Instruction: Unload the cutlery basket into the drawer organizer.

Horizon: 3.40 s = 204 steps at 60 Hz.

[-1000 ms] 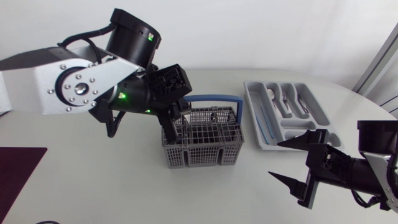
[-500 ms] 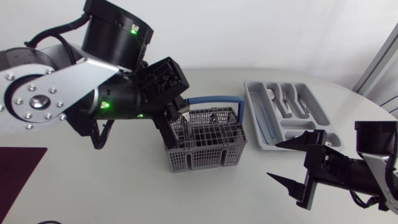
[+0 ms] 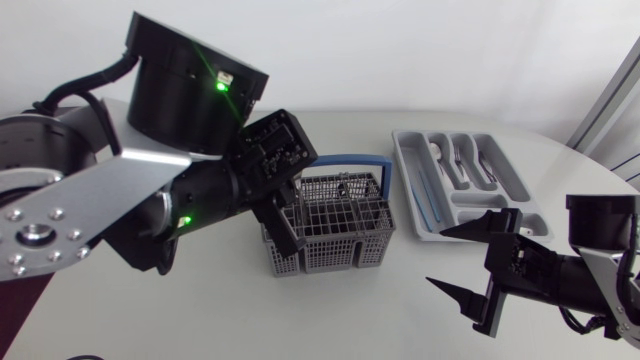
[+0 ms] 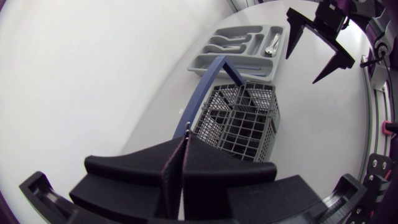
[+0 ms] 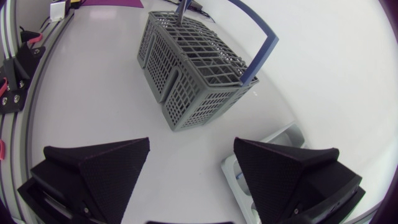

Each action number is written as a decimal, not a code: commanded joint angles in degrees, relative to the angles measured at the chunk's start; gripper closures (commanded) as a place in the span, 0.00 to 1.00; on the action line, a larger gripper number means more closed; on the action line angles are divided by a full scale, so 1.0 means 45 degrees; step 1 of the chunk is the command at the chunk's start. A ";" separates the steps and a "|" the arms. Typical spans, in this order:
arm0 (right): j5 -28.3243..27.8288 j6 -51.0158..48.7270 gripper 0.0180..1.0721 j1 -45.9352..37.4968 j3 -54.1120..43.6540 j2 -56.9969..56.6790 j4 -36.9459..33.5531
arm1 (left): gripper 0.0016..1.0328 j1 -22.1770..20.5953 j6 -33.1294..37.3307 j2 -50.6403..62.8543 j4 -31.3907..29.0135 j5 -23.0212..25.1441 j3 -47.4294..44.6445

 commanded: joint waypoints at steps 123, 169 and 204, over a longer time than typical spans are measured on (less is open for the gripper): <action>0.2028 0.6267 0.07 0.6591 0.3081 0.3383 0.1516 | 0.87 -0.2510 0.2977 -0.1554 0.8172 -0.5469 -0.4506; 0.2340 0.6638 0.95 0.7665 0.5034 0.6722 0.4445 | 0.87 -0.2705 0.2567 -0.2023 0.9129 -0.5508 -0.5267; 0.3024 0.5876 0.95 0.7314 0.5972 0.9730 0.6008 | 0.87 -0.2803 0.2703 -0.2335 0.9266 -0.5508 -0.5326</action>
